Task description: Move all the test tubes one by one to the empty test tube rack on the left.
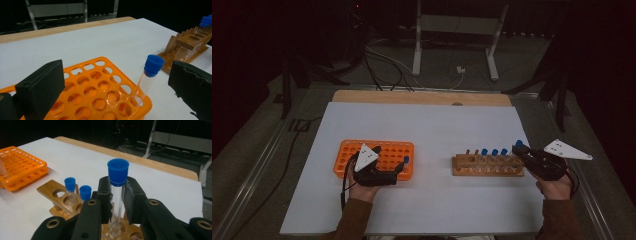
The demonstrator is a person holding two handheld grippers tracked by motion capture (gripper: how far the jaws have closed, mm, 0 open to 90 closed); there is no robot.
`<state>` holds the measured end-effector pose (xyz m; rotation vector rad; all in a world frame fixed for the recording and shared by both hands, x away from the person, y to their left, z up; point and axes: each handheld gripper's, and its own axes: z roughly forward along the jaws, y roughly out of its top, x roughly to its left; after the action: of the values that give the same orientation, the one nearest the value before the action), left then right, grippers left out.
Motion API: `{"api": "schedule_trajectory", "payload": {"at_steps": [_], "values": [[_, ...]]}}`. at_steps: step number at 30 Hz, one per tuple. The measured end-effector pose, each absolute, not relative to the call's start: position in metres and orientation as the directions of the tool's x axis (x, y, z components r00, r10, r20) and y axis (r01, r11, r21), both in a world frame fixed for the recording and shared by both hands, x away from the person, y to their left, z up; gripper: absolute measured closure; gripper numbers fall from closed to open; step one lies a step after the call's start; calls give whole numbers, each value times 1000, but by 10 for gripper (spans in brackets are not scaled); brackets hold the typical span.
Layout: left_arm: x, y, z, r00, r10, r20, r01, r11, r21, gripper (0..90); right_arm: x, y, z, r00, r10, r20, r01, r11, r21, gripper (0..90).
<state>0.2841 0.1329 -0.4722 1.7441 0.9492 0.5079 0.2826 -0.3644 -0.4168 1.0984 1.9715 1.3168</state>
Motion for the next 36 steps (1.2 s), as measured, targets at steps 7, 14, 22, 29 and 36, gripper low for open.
{"api": "schedule_trajectory", "payload": {"at_steps": [7, 14, 22, 29, 36], "values": [[282, 131, -472, 603, 791, -101, 352, -150, 924, 15, 278, -363, -409, -533, 846, 3, 315, 195, 929, 769], [281, 128, -473, 609, 786, -103, 352, -152, 924, 15, 275, -354, -403, -569, 823, 8, 307, 203, 930, 769], [279, 128, -473, 611, 785, -106, 353, -149, 924, 15, 274, -342, -404, -600, 799, 27, 314, 205, 927, 769], [275, 128, -473, 613, 783, -107, 351, -149, 925, 15, 274, -329, -407, -629, 776, 42, 322, 211, 923, 769], [272, 126, -467, 620, 777, -106, 338, -143, 930, 16, 275, -310, -409, -665, 746, 48, 320, 226, 920, 768]]}}
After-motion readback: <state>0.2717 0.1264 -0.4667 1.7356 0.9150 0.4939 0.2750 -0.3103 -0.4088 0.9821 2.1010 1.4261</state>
